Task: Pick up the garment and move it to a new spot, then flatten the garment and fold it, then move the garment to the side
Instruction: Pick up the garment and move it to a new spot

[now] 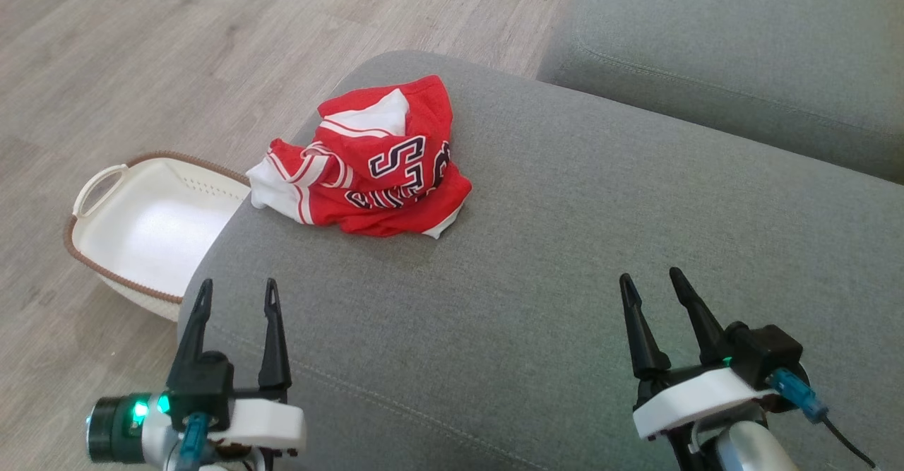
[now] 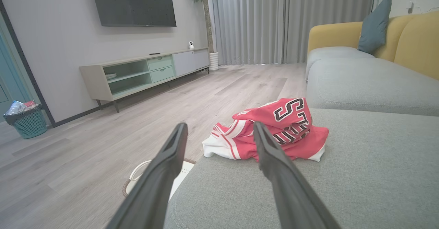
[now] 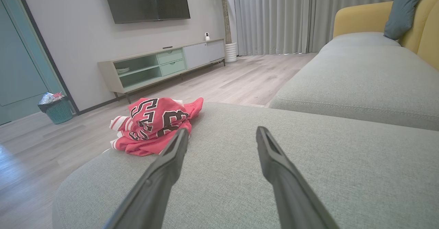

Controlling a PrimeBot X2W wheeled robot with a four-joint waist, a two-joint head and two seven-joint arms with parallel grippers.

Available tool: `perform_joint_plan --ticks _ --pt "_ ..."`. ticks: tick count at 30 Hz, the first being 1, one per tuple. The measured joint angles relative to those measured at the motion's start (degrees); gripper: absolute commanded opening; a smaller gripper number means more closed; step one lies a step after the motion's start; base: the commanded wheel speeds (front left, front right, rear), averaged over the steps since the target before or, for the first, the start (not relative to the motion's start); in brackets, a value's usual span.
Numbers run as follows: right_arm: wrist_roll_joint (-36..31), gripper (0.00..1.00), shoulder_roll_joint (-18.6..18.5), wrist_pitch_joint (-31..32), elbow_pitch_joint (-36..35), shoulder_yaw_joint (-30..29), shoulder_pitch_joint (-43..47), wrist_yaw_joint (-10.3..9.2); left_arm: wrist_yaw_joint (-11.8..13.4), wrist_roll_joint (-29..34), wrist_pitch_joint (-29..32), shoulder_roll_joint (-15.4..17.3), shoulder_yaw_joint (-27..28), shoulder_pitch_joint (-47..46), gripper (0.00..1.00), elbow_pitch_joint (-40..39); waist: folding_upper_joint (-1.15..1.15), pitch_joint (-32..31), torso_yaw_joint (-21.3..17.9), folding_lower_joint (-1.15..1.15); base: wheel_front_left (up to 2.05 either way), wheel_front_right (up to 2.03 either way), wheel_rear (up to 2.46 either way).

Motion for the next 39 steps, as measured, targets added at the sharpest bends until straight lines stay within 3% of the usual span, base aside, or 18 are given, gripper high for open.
perform_joint_plan --ticks 13,18,23,27,32,35,39 --pt "0.48 1.00 0.00 0.00 -0.74 -0.13 -0.02 0.00 -0.09 0.00 0.00 0.08 2.21 -0.15 1.00 -0.03 0.00 1.15 -1.59 0.00 0.00 0.00 0.00" --pt "0.13 1.00 -0.01 0.00 -1.27 -1.86 -0.25 0.00 -1.63 -0.74 0.00 0.82 4.32 -2.02 1.00 0.03 0.00 3.58 -2.87 0.00 0.00 0.00 0.00" --pt "-1.27 1.00 -0.03 0.00 -2.41 -4.00 -2.02 0.00 -6.39 -2.21 -0.01 3.42 5.44 -9.20 1.00 2.33 0.00 7.23 -4.43 0.00 0.00 0.00 0.00" --pt "-2.34 1.00 -0.09 -0.01 -3.39 -5.52 -4.47 0.00 -12.25 -4.41 0.48 5.65 5.28 -17.14 1.00 8.99 0.00 10.49 -5.81 0.00 0.00 0.00 0.00" --pt "-3.25 1.00 -0.15 -0.01 -4.26 -6.70 -6.87 0.00 -20.49 -9.29 7.71 7.45 5.04 -28.49 1.00 18.58 0.00 14.46 -7.76 0.00 0.00 0.00 0.00" --pt "-3.65 1.00 -0.18 -0.01 -4.95 -7.04 -8.28 0.00 -22.96 -12.14 11.39 8.62 4.89 -35.34 1.00 23.85 0.00 16.73 -9.00 0.00 0.00 0.00 0.00" --pt "-4.23 1.00 -0.22 -0.01 -5.80 -7.30 -9.93 -0.01 -24.26 -15.16 15.73 10.53 3.14 -42.45 1.00 30.47 0.00 19.70 -10.65 0.00 0.00 0.00 0.00"
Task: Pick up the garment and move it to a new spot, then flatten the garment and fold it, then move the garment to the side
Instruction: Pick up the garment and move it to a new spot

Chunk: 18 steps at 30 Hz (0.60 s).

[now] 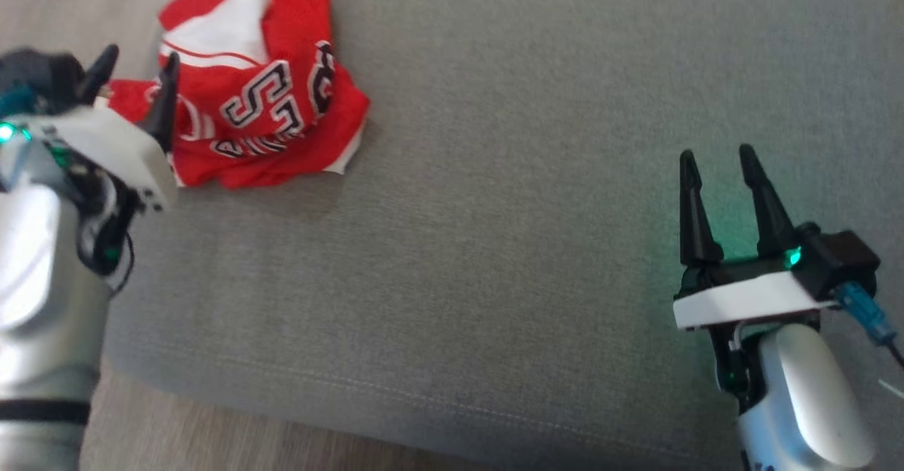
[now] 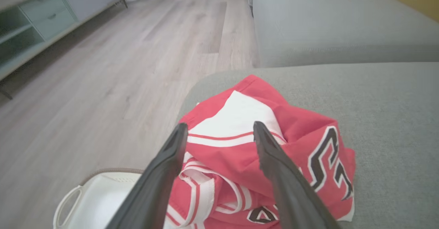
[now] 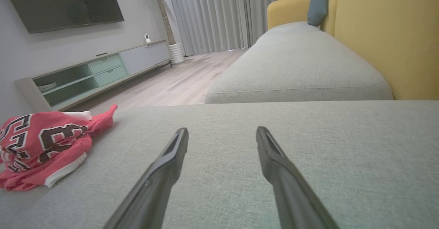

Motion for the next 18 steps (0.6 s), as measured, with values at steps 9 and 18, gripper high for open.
perform_joint_plan --ticks 9,18 --pt "-0.42 1.00 -0.09 0.00 -0.96 -0.60 -1.82 0.01 -0.44 -7.25 3.36 3.63 -8.81 -7.75 1.00 10.33 0.00 5.28 -3.34 0.01 0.00 0.00 0.00" --pt "-0.91 1.00 -0.12 0.00 -1.69 -1.23 -3.38 0.00 -0.45 -12.85 3.21 5.13 -15.02 -12.64 1.00 16.10 0.00 8.11 -5.08 0.01 0.00 0.00 0.00"
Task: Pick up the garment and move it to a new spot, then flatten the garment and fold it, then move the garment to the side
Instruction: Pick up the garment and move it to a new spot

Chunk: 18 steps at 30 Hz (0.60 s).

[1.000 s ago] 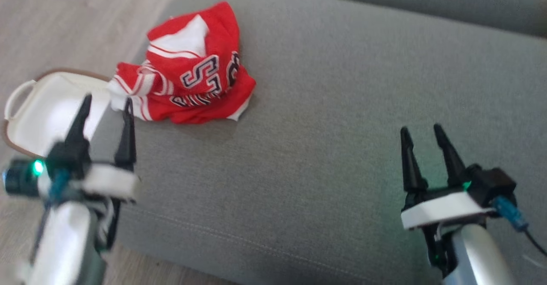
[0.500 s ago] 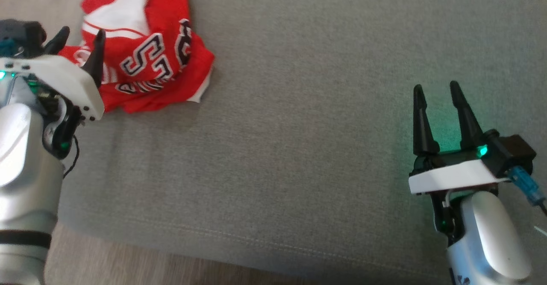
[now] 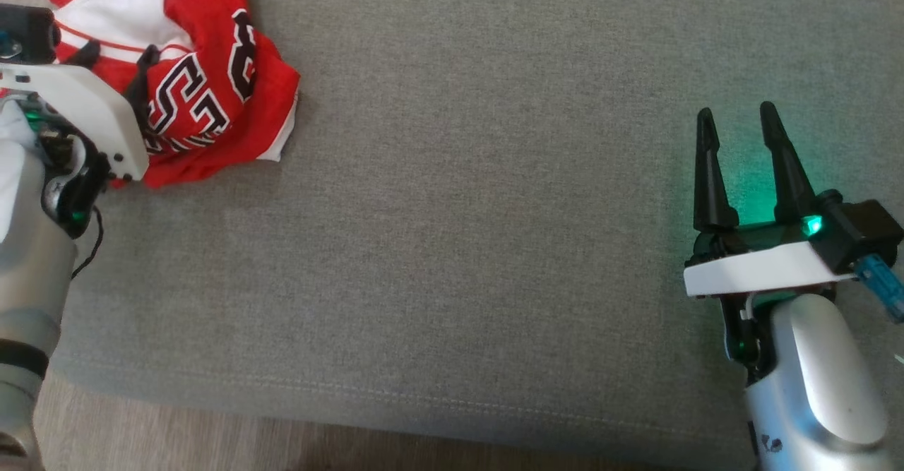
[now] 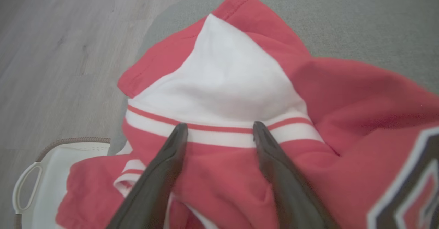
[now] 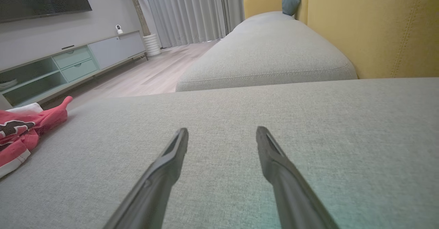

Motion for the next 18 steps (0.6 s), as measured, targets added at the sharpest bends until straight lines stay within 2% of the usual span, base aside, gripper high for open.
perform_joint_plan --ticks 1,2,3,8,18 --pt "0.00 1.00 0.00 0.00 -0.04 -0.08 -0.09 0.00 0.00 -0.67 -0.19 0.00 -0.71 -0.27 0.41 0.67 0.00 0.18 -0.14 0.00 0.00 0.00 0.00" --pt "0.00 1.00 0.00 0.00 -0.04 -0.19 -0.09 0.01 0.00 -1.43 -0.19 0.00 -1.55 -0.50 0.06 1.20 0.00 0.29 -0.23 0.00 0.00 0.00 0.00" --pt "0.00 1.00 0.00 0.00 -0.04 -0.32 -0.09 0.01 0.00 -2.18 -0.22 -0.01 -2.12 -0.59 0.00 1.49 0.00 0.35 -0.25 0.00 0.00 0.00 0.00" --pt "0.00 1.00 -0.01 0.00 -0.04 -0.90 -0.09 0.01 0.00 -4.66 -2.63 -0.03 -5.05 -1.38 0.00 3.15 0.00 -0.01 0.23 0.00 0.00 0.00 0.00" --pt "0.62 1.00 0.00 0.00 1.25 -0.42 0.19 0.01 0.00 -6.23 -11.60 0.73 -6.53 -3.38 0.00 4.23 0.00 -4.28 1.61 0.00 0.00 0.00 0.00"
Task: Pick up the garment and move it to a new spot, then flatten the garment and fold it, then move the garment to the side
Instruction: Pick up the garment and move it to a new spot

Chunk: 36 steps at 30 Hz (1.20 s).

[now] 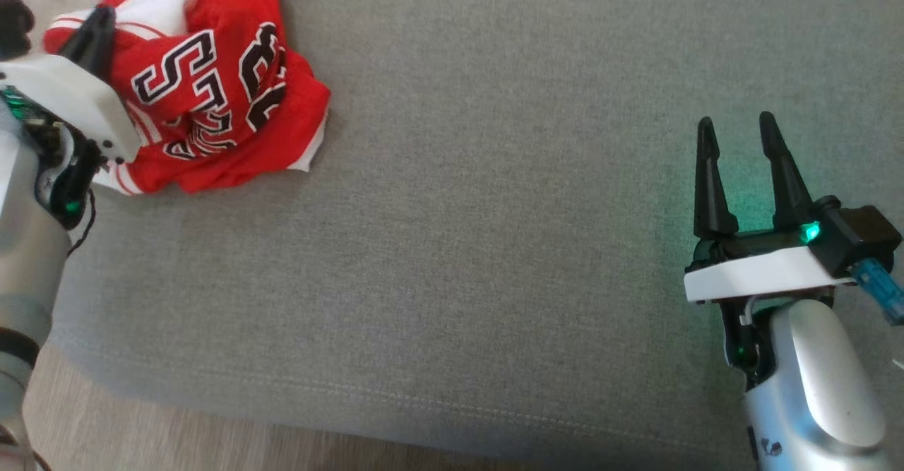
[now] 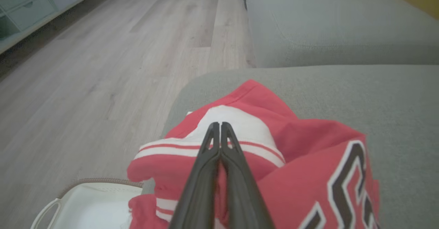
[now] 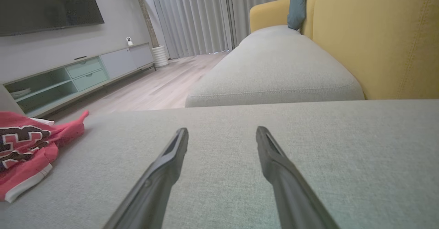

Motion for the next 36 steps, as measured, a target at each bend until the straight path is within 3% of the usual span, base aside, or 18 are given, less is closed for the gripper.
perform_joint_plan --ticks 11,18,21,27,36 --pt "2.12 1.00 0.00 0.00 1.68 1.34 2.94 0.00 1.69 0.00 -6.13 0.68 1.58 -0.09 0.00 -5.28 0.00 -7.23 1.30 0.00 0.00 0.00 0.00" --pt "3.53 1.00 0.01 0.00 1.92 2.04 3.70 0.00 6.12 0.11 -6.99 1.36 3.64 0.04 0.00 -16.31 0.00 -10.85 1.28 0.00 0.00 0.00 0.00" --pt "4.19 1.00 0.02 0.00 1.93 2.64 3.72 0.00 8.93 0.32 -7.33 1.85 5.31 0.43 0.00 -24.36 0.00 -12.05 -0.02 0.00 0.00 0.00 0.00" --pt "5.32 1.00 0.02 0.00 1.90 4.10 4.04 0.00 12.10 0.66 -6.27 0.94 5.06 1.35 0.00 -35.21 0.00 -13.74 -3.43 0.00 0.00 0.00 0.00" --pt "8.14 1.00 0.03 0.00 1.55 4.60 4.36 0.00 16.95 -0.37 -2.59 -4.69 3.34 1.46 0.00 -46.29 0.00 -15.65 -9.89 -0.01 0.00 0.00 0.00"
